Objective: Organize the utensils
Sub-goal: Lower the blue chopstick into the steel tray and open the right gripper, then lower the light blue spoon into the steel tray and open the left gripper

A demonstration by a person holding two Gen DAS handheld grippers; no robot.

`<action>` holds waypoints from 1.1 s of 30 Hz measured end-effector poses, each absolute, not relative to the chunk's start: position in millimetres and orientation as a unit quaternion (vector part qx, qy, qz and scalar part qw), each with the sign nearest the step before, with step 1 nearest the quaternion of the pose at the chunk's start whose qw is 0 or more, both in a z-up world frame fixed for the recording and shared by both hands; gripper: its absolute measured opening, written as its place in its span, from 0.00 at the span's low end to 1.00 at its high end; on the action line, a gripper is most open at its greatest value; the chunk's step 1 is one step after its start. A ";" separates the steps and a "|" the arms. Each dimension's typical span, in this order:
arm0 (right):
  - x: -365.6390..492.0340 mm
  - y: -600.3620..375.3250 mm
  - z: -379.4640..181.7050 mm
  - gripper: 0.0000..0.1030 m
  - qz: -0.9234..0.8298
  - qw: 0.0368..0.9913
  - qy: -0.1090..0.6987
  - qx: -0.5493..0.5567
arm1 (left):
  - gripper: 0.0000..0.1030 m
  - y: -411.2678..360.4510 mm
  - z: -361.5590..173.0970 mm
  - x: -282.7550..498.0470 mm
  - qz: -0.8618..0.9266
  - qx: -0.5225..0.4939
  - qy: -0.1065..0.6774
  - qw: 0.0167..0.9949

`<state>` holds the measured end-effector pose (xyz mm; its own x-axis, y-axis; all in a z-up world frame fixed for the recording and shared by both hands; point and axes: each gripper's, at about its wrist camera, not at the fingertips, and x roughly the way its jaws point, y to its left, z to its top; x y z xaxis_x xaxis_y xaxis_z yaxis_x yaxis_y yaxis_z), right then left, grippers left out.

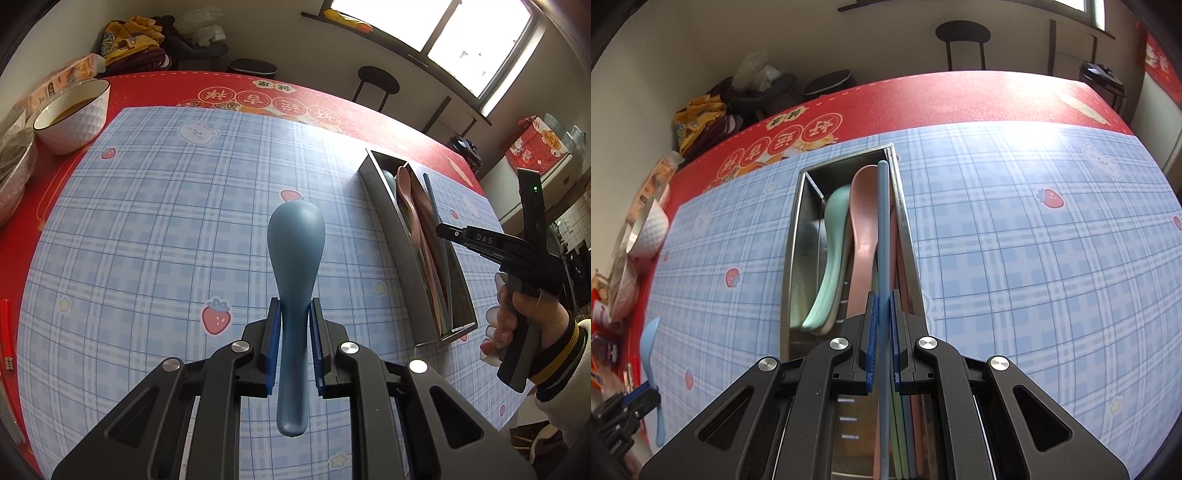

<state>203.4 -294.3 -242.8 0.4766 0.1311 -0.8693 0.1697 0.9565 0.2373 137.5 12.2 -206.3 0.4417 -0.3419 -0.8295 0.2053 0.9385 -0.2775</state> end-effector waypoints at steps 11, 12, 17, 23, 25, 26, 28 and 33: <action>198.6 -295.4 -241.0 0.08 -0.001 0.839 0.519 0.162 | 0.14 -2.3 -205.4 143.5 -0.169 -0.073 0.506 0.842; 194.5 -299.0 -238.4 0.08 -0.001 0.840 0.515 0.169 | 0.14 -5.7 -204.4 144.9 -0.172 -0.074 0.507 0.841; 175.3 -311.2 -230.2 0.08 0.007 0.840 0.502 0.207 | 0.14 -33.0 -198.2 156.9 -0.197 -0.071 0.507 0.836; 157.0 -326.5 -226.8 0.08 0.012 0.834 0.495 0.244 | 0.14 -85.7 -194.0 180.5 -0.233 -0.065 0.513 0.823; 152.8 -330.5 -225.5 0.08 0.014 0.833 0.492 0.252 | 0.14 -104.7 -193.7 190.8 -0.244 -0.064 0.515 0.819; 150.8 -333.0 -224.8 0.08 0.014 0.833 0.491 0.255 | 0.14 -114.7 -194.0 196.6 -0.247 -0.065 0.517 0.817; 147.0 -338.2 -223.9 0.08 0.014 0.833 0.488 0.260 | 0.14 -131.2 -195.2 208.6 -0.256 -0.073 0.521 0.811; 139.6 -354.4 -223.1 0.08 0.009 0.832 0.484 0.271 | 0.14 -166.9 -206.7 239.5 -0.258 -0.091 0.542 0.795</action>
